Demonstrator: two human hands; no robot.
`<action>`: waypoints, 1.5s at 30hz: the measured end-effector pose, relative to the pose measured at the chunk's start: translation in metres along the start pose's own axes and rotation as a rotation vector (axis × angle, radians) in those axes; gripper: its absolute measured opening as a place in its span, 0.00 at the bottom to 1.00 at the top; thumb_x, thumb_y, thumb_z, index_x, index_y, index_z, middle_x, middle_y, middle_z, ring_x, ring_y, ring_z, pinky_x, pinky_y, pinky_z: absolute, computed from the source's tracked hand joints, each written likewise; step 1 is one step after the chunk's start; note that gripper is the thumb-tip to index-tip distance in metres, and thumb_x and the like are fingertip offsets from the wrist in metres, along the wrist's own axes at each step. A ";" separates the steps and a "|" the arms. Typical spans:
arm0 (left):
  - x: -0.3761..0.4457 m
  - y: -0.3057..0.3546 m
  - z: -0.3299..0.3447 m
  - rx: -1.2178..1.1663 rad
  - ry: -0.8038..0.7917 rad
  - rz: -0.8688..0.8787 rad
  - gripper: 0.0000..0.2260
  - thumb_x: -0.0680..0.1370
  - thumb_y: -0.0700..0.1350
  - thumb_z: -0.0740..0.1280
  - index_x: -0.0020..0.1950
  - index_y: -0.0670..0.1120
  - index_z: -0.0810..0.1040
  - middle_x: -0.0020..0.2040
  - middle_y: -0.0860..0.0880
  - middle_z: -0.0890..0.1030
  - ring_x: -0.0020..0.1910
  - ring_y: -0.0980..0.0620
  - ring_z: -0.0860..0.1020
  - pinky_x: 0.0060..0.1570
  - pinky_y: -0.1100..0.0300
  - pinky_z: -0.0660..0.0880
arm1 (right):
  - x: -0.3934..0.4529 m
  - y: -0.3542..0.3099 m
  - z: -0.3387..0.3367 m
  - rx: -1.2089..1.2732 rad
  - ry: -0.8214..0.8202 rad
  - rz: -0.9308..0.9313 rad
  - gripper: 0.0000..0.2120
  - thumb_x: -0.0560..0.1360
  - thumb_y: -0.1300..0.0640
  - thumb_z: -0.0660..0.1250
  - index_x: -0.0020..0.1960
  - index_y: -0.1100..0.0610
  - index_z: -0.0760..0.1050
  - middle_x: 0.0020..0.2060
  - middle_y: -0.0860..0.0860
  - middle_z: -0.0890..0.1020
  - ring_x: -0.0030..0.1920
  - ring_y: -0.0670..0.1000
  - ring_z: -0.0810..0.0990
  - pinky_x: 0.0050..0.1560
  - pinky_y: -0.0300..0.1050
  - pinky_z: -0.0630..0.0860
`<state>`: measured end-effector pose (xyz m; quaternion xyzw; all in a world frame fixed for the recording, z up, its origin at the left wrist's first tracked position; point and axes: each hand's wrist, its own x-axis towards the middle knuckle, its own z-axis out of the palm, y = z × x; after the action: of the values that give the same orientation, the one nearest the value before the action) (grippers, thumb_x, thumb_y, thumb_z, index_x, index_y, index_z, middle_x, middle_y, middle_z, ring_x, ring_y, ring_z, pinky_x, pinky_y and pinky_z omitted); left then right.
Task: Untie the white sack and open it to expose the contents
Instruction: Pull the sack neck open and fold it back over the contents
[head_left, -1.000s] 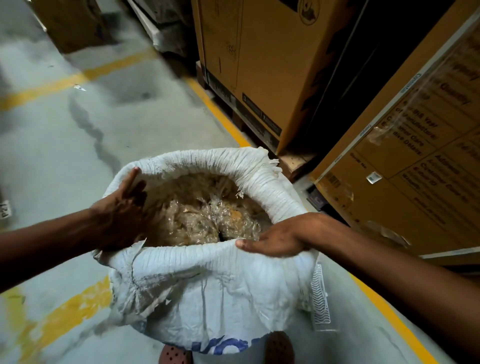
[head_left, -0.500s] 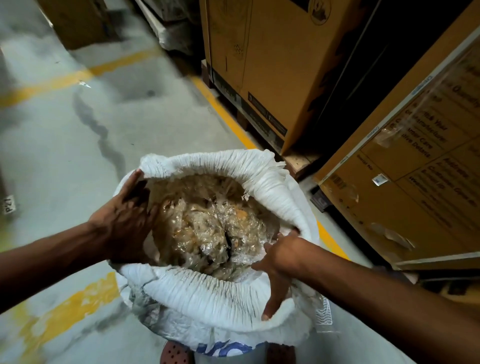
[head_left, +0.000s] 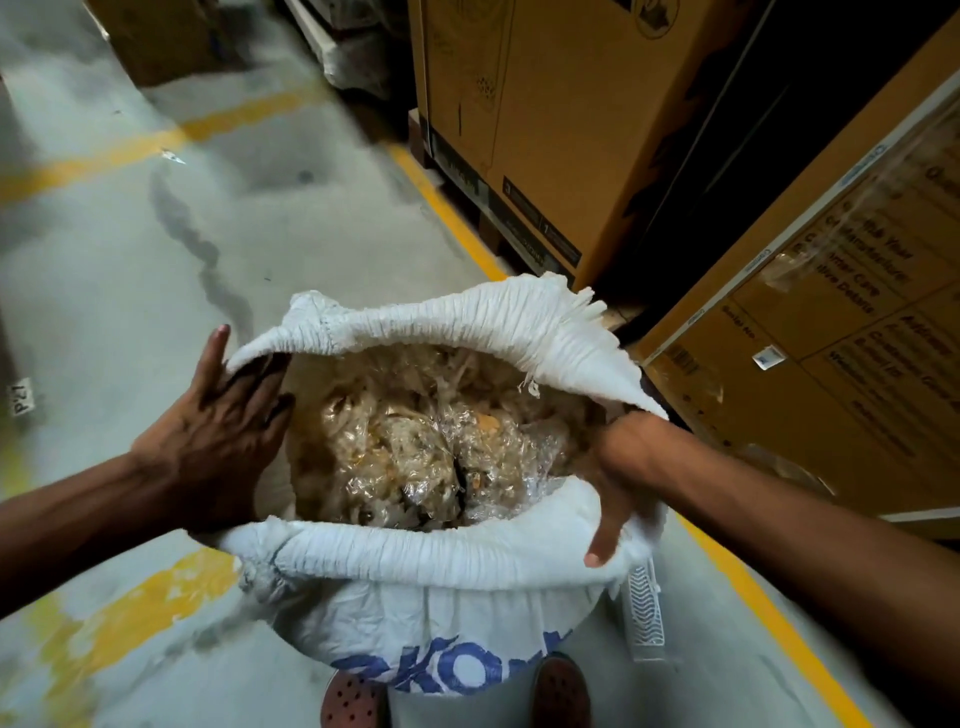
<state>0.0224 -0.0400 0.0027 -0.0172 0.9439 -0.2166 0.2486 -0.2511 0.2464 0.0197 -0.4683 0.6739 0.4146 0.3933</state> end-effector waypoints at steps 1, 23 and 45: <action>0.003 0.001 -0.009 0.017 -0.031 -0.010 0.39 0.67 0.59 0.54 0.65 0.32 0.80 0.70 0.23 0.71 0.68 0.22 0.73 0.71 0.19 0.51 | -0.001 -0.006 -0.006 -0.145 0.034 -0.064 0.26 0.82 0.43 0.60 0.73 0.59 0.72 0.70 0.56 0.76 0.70 0.58 0.72 0.70 0.49 0.68; 0.029 0.055 0.002 -0.109 0.189 0.413 0.25 0.88 0.51 0.41 0.74 0.43 0.70 0.72 0.38 0.77 0.70 0.40 0.78 0.71 0.48 0.72 | 0.055 -0.025 0.007 0.004 0.687 -0.348 0.16 0.76 0.52 0.69 0.63 0.53 0.75 0.51 0.54 0.81 0.52 0.54 0.80 0.55 0.54 0.76; 0.041 0.029 -0.054 -0.480 -0.075 -0.201 0.44 0.68 0.68 0.72 0.74 0.49 0.57 0.84 0.38 0.39 0.83 0.37 0.53 0.71 0.35 0.66 | 0.066 0.005 -0.010 -0.178 0.571 -0.008 0.44 0.74 0.39 0.70 0.81 0.44 0.51 0.81 0.61 0.40 0.80 0.63 0.37 0.74 0.73 0.39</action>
<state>-0.0369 0.0024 0.0139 -0.1773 0.9520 -0.0092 0.2493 -0.2735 0.2182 -0.0367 -0.6013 0.7164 0.3220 0.1467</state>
